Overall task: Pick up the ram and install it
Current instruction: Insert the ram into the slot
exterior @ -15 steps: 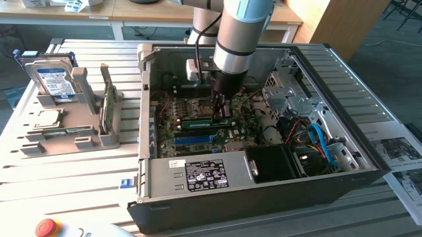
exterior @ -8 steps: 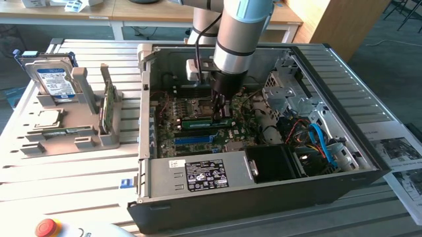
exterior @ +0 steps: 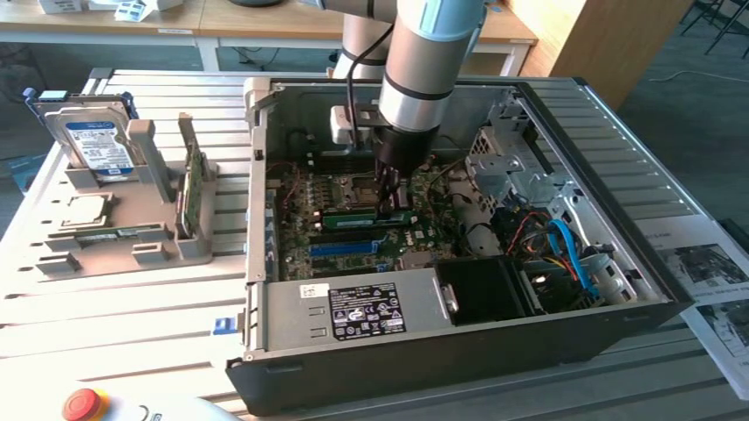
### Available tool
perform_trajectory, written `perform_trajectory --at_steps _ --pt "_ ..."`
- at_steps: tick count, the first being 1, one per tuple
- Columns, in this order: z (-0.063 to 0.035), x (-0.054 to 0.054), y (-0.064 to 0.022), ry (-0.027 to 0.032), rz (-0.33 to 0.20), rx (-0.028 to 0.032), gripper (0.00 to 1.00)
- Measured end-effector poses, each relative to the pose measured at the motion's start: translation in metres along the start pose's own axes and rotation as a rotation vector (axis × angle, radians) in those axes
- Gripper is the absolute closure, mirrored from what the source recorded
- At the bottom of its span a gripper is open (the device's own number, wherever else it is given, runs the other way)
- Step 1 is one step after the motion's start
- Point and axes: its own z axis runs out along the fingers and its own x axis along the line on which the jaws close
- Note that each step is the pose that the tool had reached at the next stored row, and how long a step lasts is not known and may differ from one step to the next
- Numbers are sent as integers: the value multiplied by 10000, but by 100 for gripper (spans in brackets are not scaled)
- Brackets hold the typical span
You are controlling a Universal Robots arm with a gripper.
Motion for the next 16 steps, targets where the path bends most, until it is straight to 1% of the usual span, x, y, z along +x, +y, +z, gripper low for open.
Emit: perform_trajectory --at_steps 16 --pt "2 0 -1 -2 0 3 87"
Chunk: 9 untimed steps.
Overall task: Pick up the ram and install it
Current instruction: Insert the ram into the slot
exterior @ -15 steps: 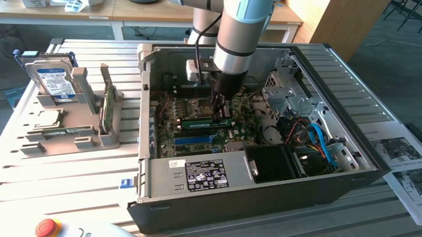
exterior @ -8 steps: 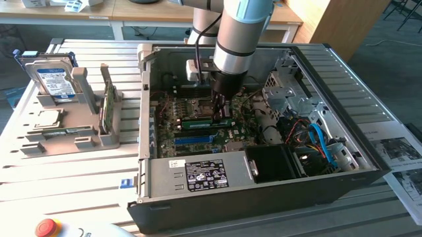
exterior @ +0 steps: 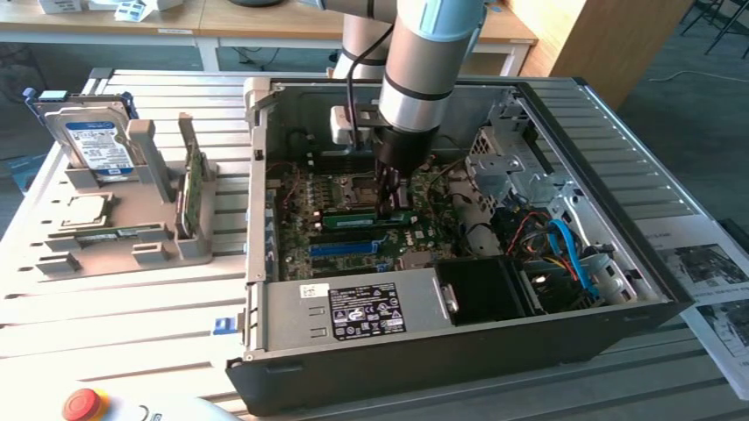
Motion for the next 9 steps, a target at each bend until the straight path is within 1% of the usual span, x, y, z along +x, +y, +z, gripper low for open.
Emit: perform_trajectory --at_steps 1,2,3,4,9 --pt "1 -1 0 -6 0 0 87" --pt "1 -1 0 -4 0 0 82" --pt "1 -1 0 -3 0 -1 82" --pt "0 0 0 -2 0 -1 75" --pt "-1 0 0 1 0 -2 75"
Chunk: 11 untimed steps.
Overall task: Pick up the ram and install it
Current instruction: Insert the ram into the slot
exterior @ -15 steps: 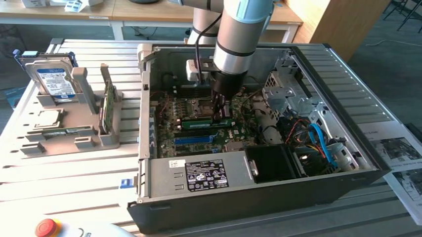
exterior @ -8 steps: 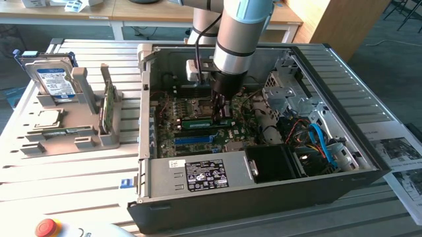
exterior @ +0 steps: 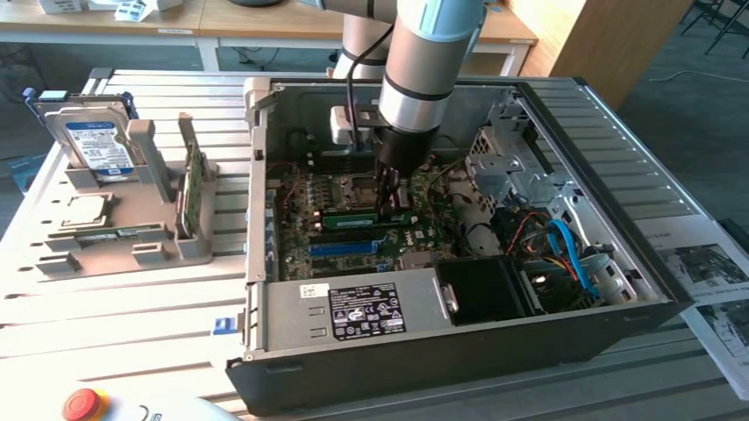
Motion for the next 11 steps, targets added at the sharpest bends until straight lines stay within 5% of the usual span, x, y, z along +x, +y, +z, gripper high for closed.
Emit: perform_trajectory --at_steps 11 --pt "-6 0 1 2 0 -1 75"
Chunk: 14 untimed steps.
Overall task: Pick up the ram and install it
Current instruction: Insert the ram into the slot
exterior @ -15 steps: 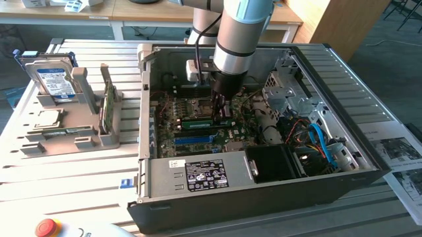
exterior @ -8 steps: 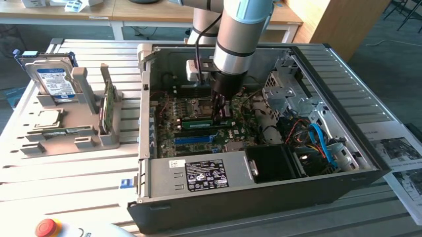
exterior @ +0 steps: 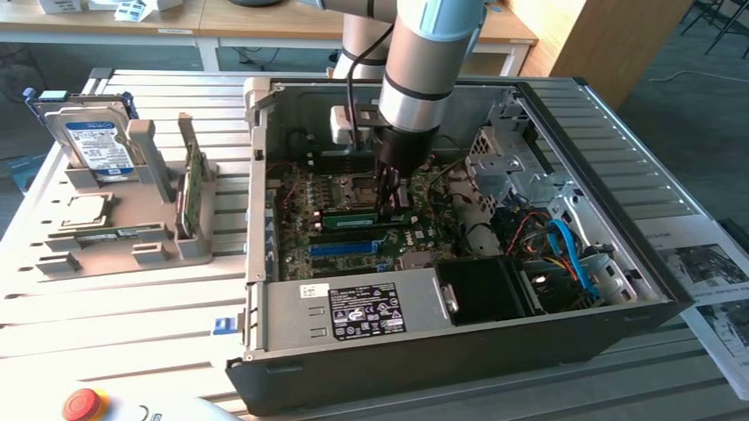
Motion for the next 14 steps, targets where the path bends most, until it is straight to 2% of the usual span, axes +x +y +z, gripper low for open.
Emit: perform_trajectory --at_steps 14 --pt "-176 2 4 0 1 1 75"
